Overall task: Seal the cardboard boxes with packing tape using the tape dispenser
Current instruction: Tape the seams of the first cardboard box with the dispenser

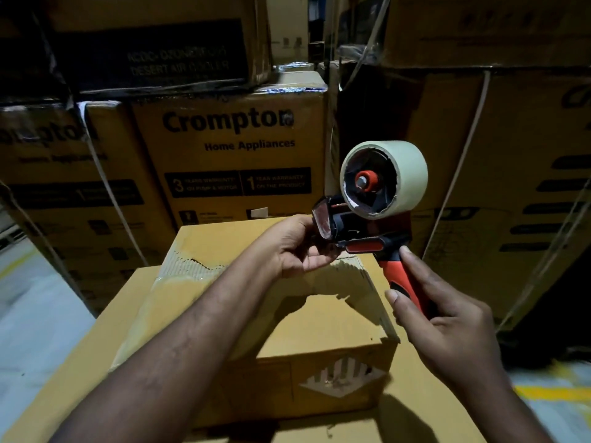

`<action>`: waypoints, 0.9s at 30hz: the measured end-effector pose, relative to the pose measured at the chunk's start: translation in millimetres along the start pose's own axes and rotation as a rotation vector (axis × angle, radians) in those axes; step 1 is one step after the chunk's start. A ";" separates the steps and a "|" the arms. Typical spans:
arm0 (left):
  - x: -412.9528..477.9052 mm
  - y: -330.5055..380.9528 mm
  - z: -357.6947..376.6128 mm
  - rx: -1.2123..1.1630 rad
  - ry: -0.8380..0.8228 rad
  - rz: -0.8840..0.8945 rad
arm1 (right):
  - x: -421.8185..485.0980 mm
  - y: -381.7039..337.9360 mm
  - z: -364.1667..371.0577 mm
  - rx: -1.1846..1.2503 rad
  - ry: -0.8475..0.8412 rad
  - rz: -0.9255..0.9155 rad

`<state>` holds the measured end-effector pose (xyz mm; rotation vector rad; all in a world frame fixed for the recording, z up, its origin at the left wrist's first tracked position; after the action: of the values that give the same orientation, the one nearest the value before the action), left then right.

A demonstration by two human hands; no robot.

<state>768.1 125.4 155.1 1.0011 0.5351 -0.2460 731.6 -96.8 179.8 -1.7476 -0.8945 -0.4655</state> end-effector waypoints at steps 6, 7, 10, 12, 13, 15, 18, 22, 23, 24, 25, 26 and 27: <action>16.5 40.0 11.3 0.455 0.100 0.083 | 16.2 23.9 -20.0 -0.049 0.055 0.025; 20.4 46.6 15.6 0.449 0.070 0.072 | 20.6 27.2 -21.5 -0.049 0.066 0.030; 32.3 67.1 29.8 0.417 -0.001 0.029 | 37.6 32.2 -20.0 -0.051 0.093 0.032; 43.5 82.1 34.3 0.429 -0.005 0.019 | 51.4 35.5 -17.4 -0.055 0.125 0.043; 50.7 89.8 35.1 0.437 -0.004 0.020 | 58.5 37.9 -15.7 -0.061 0.140 0.050; 65.4 103.6 34.3 0.457 -0.005 0.016 | 71.3 42.5 -12.2 -0.081 0.160 0.060; 79.8 117.2 29.9 0.478 -0.017 0.006 | 83.5 51.8 -5.2 -0.119 0.171 0.079; 98.1 118.3 22.7 0.455 -0.055 -0.022 | 87.5 65.4 11.5 -0.157 0.138 0.108; 105.1 115.3 19.4 0.463 -0.054 -0.041 | 87.2 69.5 15.7 -0.162 0.131 0.123; 112.2 111.7 16.1 0.473 -0.053 -0.064 | 87.0 72.9 19.2 -0.162 0.126 0.139; 119.3 108.0 12.4 0.486 -0.053 -0.086 | 86.8 75.6 22.4 -0.162 0.123 0.147; 125.9 105.1 9.1 0.502 -0.054 -0.104 | 86.9 77.4 25.5 -0.167 0.119 0.148; 131.1 103.5 6.0 0.516 -0.054 -0.112 | 87.0 78.8 28.6 -0.175 0.112 0.147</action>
<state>925.7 180.6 163.5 1.4608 0.4889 -0.5271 844.0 -52.4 179.2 -1.9111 -0.6570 -0.5522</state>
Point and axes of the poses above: each hand's wrist, its own x-axis towards the middle knuckle, its own z-axis out of the palm, y = z × x, the point moved 8 cm from there along x, towards the middle knuckle, and after that the axes turned 6 degrees about -z, right-handed, at the moved point
